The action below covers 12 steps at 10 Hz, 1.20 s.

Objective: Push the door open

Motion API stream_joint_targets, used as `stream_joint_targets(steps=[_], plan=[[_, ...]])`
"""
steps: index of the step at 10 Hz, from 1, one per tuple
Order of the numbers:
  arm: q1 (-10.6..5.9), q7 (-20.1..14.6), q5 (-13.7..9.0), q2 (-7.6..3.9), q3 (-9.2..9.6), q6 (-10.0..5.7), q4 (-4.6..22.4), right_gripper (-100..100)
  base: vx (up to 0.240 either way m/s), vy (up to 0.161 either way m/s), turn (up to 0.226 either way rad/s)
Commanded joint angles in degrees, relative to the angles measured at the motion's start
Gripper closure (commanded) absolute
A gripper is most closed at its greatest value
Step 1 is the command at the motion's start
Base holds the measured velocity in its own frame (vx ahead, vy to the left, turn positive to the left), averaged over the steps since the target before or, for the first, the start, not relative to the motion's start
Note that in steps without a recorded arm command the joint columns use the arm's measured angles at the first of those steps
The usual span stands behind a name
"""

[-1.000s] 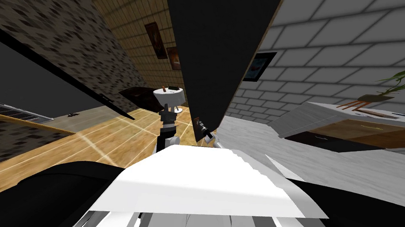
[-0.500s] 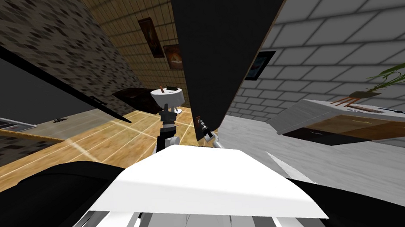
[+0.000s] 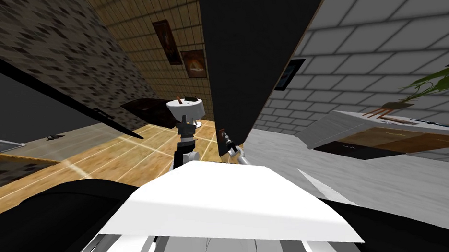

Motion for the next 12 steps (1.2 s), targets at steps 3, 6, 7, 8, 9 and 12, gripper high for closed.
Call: stream_joint_targets(steps=[3,6,7,8,9,12], plan=[[-1.05,0.7,-0.3,-0.23,-2.98,-0.6,1.5,100,0.094,0.163,-0.054],[-1.29,1.4,-0.5,0.77,-5.17,-0.76,2.0,100,0.11,0.194,-0.078],[-1.38,1.6,-0.6,1.55,-6.05,-0.82,2.2,100,0.138,0.195,-0.077],[-1.45,1.8,-0.6,2.28,-6.65,-0.86,2.3,100,0.114,0.179,-0.1],[-1.27,1.6,-0.6,1.73,-6.06,-0.63,2.3,100,0.05,0.077,-0.032],[-1.71,2.3,-1.0,-0.24,-8.84,-0.83,2.6,100,0.12,0.171,-0.07]])
